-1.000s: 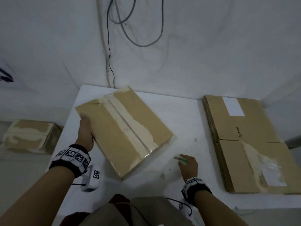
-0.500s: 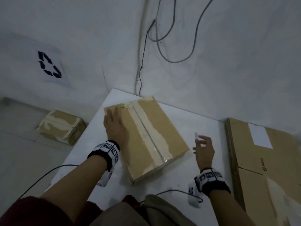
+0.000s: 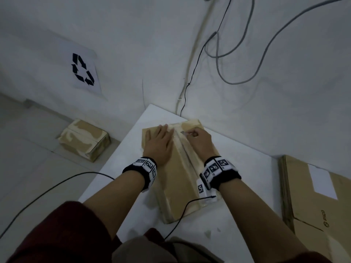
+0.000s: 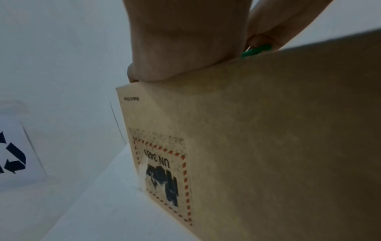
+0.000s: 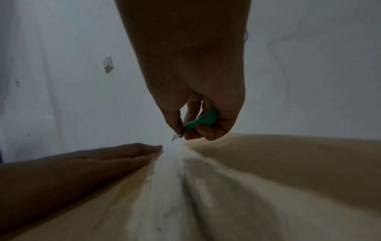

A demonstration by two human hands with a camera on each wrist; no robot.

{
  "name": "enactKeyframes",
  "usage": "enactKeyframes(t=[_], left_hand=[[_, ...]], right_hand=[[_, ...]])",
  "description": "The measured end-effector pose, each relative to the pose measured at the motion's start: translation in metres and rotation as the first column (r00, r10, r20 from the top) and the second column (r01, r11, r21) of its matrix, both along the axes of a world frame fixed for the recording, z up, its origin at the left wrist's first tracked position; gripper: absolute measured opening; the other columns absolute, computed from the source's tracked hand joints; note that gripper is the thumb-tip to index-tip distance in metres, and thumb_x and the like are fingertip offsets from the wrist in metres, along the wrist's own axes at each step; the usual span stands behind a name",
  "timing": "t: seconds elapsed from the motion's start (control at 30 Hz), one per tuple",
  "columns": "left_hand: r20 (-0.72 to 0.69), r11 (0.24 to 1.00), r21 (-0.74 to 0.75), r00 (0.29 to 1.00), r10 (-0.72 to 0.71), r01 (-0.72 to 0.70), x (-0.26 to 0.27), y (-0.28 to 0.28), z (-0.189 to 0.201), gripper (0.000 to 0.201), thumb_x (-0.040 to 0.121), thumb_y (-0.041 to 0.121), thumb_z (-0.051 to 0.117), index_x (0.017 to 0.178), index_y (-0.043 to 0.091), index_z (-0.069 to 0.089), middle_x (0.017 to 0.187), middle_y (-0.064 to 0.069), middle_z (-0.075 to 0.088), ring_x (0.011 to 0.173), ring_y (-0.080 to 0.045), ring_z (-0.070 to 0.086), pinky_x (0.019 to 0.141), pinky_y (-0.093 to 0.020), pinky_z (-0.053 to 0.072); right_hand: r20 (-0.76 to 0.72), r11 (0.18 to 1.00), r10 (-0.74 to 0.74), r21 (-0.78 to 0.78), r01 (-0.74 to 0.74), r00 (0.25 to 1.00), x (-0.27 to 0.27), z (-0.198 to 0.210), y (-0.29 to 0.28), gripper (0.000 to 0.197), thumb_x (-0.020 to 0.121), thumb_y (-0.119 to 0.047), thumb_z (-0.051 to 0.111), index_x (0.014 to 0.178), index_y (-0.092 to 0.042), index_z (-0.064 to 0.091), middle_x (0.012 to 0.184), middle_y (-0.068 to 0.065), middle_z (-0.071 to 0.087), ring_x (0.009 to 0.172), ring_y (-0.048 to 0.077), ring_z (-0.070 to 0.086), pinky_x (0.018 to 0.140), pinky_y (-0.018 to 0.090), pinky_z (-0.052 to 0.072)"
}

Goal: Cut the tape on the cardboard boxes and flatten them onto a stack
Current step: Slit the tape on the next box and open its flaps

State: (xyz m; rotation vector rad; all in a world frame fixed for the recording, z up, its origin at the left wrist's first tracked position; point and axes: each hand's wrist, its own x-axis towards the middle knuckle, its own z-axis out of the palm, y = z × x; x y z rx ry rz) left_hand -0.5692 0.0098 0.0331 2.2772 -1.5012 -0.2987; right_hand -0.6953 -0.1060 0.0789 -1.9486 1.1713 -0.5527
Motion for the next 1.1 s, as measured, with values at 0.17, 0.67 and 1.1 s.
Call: enactKeyframes(t=[0.17,0.67,1.1], left_hand=[[0.005,0.999,-0.038,1.000,0.011,-0.011,0.001,-0.001,-0.005,0.063,0.092,0.043,0.012,0.151,0.026,0.026,0.161,0.001,0.016,0.149,-0.019,0.007,0.118,-0.048,-0.001],[-0.006,0.998,-0.059,0.999,0.032,-0.032,0.000,-0.004,-0.008,0.064,0.093,0.046,0.010,0.149,0.025,0.031,0.159,0.002,0.021,0.148,-0.017,0.009,0.117,-0.044,-0.005],[-0.005,0.999,-0.040,0.999,0.031,-0.032,-0.001,-0.003,-0.002,0.060,0.093,0.040,0.018,0.149,0.024,0.032,0.160,0.001,0.020,0.148,-0.018,0.010,0.118,-0.047,-0.002]], right_hand=[[-0.002,0.998,-0.016,-0.060,0.016,1.000,0.023,-0.011,0.004,0.017,0.089,-0.027,0.070,0.093,-0.010,0.071,0.081,-0.006,0.061,0.081,0.010,0.055,0.074,0.021,0.043],[-0.085,0.988,0.029,-0.148,-0.041,0.996,0.034,-0.013,0.010,0.007,0.088,-0.011,0.065,0.088,-0.007,0.071,0.091,0.006,0.071,0.086,0.019,0.063,0.078,0.024,0.047],[-0.344,0.978,0.062,-0.167,-0.126,0.937,-0.012,-0.005,0.038,0.016,0.088,-0.003,0.056,0.082,-0.007,0.070,0.088,0.008,0.069,0.084,0.023,0.061,0.074,0.031,0.048]])
